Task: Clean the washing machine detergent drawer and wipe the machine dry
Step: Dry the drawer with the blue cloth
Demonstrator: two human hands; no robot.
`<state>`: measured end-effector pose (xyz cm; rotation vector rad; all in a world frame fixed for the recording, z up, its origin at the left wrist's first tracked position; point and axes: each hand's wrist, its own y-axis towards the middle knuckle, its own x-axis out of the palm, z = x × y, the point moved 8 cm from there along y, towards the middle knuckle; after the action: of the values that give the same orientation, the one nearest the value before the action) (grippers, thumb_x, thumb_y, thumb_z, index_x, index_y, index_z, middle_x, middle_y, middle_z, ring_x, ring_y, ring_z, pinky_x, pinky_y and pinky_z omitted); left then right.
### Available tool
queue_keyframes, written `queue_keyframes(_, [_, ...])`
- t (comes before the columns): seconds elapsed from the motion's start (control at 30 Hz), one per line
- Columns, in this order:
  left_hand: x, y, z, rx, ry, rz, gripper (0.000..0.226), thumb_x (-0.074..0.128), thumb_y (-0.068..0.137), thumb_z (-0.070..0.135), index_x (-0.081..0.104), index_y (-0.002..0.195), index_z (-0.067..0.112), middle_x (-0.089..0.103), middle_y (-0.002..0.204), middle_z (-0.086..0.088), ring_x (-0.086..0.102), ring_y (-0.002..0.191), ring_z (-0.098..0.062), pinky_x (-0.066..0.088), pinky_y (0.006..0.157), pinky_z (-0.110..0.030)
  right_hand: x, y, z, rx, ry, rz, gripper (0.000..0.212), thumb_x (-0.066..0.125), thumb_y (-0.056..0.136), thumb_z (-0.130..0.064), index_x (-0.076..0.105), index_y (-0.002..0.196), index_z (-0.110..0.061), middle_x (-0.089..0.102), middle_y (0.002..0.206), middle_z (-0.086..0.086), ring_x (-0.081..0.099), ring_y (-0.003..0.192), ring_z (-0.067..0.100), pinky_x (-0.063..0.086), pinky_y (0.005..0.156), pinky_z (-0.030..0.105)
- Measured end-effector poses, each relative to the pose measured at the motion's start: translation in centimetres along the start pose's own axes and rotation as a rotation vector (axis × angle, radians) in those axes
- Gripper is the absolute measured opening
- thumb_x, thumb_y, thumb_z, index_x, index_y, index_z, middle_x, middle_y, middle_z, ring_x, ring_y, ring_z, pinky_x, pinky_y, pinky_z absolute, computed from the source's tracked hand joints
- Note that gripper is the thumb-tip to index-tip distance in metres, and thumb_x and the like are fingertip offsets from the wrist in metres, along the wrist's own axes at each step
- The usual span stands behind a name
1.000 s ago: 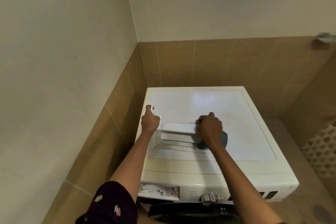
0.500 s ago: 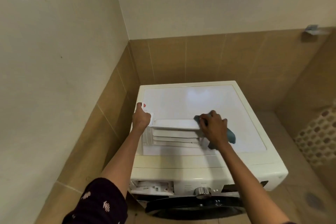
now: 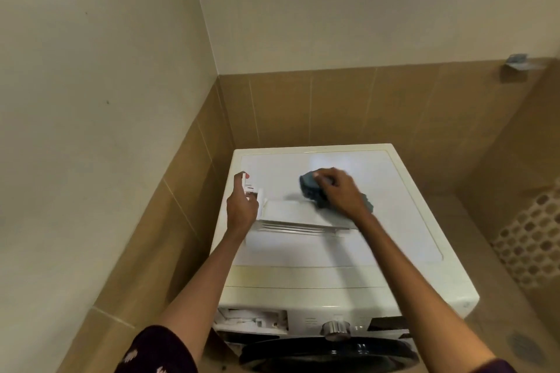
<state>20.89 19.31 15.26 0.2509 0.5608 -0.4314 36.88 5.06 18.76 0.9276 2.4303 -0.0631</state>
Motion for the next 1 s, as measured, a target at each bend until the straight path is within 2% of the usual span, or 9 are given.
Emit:
queue_keyframes(0.07, [0.1, -0.4, 0.3, 0.035, 0.005, 0.011, 0.050, 0.046, 0.092, -0.004, 0.034, 0.139, 0.008, 0.055, 0.130, -0.015, 0.057, 0.113, -0.031, 0.047, 0.089, -0.028, 4.8, 0.3, -0.7, -0.096, -0.190, -0.160, 0.035, 0.045, 0.095, -0.022, 0.054, 0.065, -0.037, 0.054, 0.083, 0.008, 0.052, 0.085, 0.022, 0.035, 0.073, 0.029])
queue_keyframes(0.13, [0.0, -0.4, 0.2, 0.069, 0.024, 0.015, 0.047, 0.044, 0.092, -0.005, 0.036, 0.137, 0.008, 0.058, 0.125, -0.017, 0.060, 0.108, -0.031, 0.045, 0.080, -0.022, 8.8, -0.1, -0.6, -0.151, -0.340, -0.267, 0.027, 0.042, 0.096, -0.026, 0.067, 0.087, -0.032, 0.054, 0.097, 0.011, 0.048, 0.096, 0.026, 0.031, 0.077, 0.032])
queue_keyframes(0.17, [-0.2, -0.2, 0.1, 0.073, 0.029, 0.017, 0.047, 0.043, 0.092, -0.005, 0.037, 0.137, 0.008, 0.059, 0.124, -0.017, 0.060, 0.106, -0.030, 0.044, 0.077, -0.020, 9.8, -0.3, -0.5, -0.167, -0.398, -0.261, 0.027, 0.042, 0.096, -0.026, 0.068, 0.103, -0.025, 0.053, 0.107, 0.010, 0.045, 0.101, 0.026, 0.028, 0.079, 0.032])
queue_keyframes(0.23, [-0.5, 0.2, -0.2, 0.052, 0.026, 0.021, 0.047, 0.044, 0.092, -0.005, 0.036, 0.137, 0.008, 0.058, 0.125, -0.017, 0.060, 0.107, -0.030, 0.044, 0.077, -0.021, 10.3, -0.6, -0.1, -0.199, -0.439, -0.189, 0.025, 0.044, 0.096, -0.027, 0.062, 0.112, -0.021, 0.051, 0.118, 0.006, 0.043, 0.107, 0.024, 0.025, 0.083, 0.031])
queue_keyframes(0.43, [-0.4, 0.2, -0.2, 0.012, 0.017, 0.001, 0.051, 0.047, 0.093, -0.003, 0.033, 0.140, 0.010, 0.054, 0.131, -0.013, 0.058, 0.114, -0.029, 0.047, 0.088, -0.026, 5.5, -0.7, 3.4, -0.113, -0.462, 0.042, 0.034, 0.040, 0.085, -0.035, 0.066, 0.103, -0.023, 0.058, 0.105, 0.005, 0.052, 0.095, 0.029, 0.029, 0.076, 0.033])
queue_keyframes(0.57, [-0.9, -0.1, -0.2, 0.080, 0.018, 0.017, 0.047, 0.042, 0.089, -0.010, 0.041, 0.133, 0.006, 0.061, 0.118, -0.019, 0.062, 0.101, -0.033, 0.047, 0.079, -0.025, 4.1, -0.7, 4.9, 0.087, -0.575, 0.034, 0.038, 0.035, 0.088, -0.036, 0.069, 0.103, -0.029, 0.057, 0.105, 0.005, 0.048, 0.100, 0.028, 0.029, 0.084, 0.036])
queue_keyframes(0.67, [-0.9, 0.0, -0.4, 0.060, 0.013, -0.001, 0.047, 0.043, 0.090, -0.009, 0.040, 0.134, 0.007, 0.059, 0.122, -0.018, 0.061, 0.105, -0.031, 0.050, 0.085, -0.030, 7.5, -1.0, 1.4, -0.106, -0.534, -0.052, 0.040, 0.036, 0.085, -0.031, 0.068, 0.109, -0.032, 0.052, 0.109, 0.007, 0.045, 0.103, 0.028, 0.025, 0.081, 0.035])
queue_keyframes(0.8, [-0.6, 0.4, -0.4, 0.038, -0.001, -0.042, 0.046, 0.043, 0.092, -0.004, 0.037, 0.136, 0.009, 0.056, 0.128, -0.017, 0.060, 0.109, -0.029, 0.049, 0.080, -0.025, 11.8, -1.7, -1.4, -0.269, -0.514, -0.139, 0.030, 0.046, 0.091, -0.019, 0.067, 0.110, -0.029, 0.048, 0.119, 0.004, 0.041, 0.110, 0.022, 0.025, 0.085, 0.033])
queue_keyframes(1.0, [-0.6, 0.2, -0.5, 0.062, 0.006, -0.050, 0.045, 0.041, 0.092, -0.005, 0.036, 0.136, 0.008, 0.057, 0.124, -0.017, 0.060, 0.103, -0.028, 0.048, 0.077, -0.024, 11.2, 1.8, 0.0, 0.025, -0.229, -0.156, 0.029, 0.043, 0.087, -0.010, 0.070, 0.093, -0.021, 0.060, 0.109, 0.003, 0.054, 0.102, 0.023, 0.037, 0.084, 0.033])
